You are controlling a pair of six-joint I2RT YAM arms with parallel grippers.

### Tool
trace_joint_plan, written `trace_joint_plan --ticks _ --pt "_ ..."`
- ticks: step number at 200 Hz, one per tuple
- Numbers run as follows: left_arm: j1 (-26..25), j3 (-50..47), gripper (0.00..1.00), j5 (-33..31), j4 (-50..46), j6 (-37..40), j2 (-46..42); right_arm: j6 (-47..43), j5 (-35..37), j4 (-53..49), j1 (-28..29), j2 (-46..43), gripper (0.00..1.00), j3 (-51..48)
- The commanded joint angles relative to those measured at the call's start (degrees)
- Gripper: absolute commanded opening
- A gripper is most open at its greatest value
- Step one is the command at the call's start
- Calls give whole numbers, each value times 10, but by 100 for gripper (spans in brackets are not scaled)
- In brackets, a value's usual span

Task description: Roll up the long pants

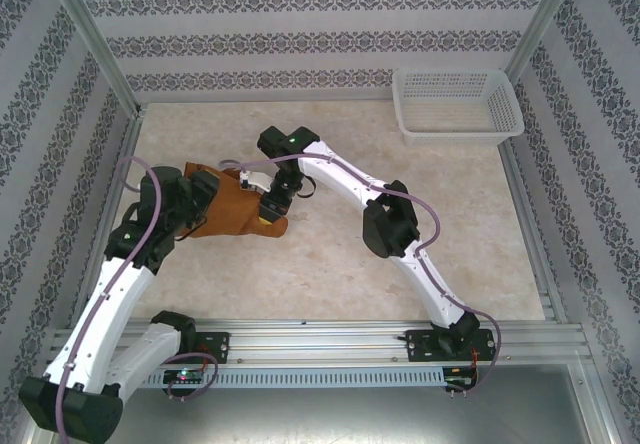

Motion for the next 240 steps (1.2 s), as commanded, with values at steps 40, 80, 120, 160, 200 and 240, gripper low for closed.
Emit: trace_joint_plan --ticks 40,80,120,160,200,240 --pt "-18 48 100 -25 -67 3 36 5 -32 2 -6 1 0 22" --pt "-28 62 100 -30 -152 -72 53 3 -22 5 -6 -7 0 9" --pt "-64 58 100 -60 -193 -153 40 8 -17 29 -6 -22 0 -19" --pt "-69 17 100 -133 -168 -193 60 6 -18 28 -5 -25 0 -25" --pt "-68 -25 100 -276 -137 -231 129 7 -16 38 -6 -42 0 -50" --pt "-63 19 100 -386 -146 -237 209 6 -17 33 -3 -56 0 -59"
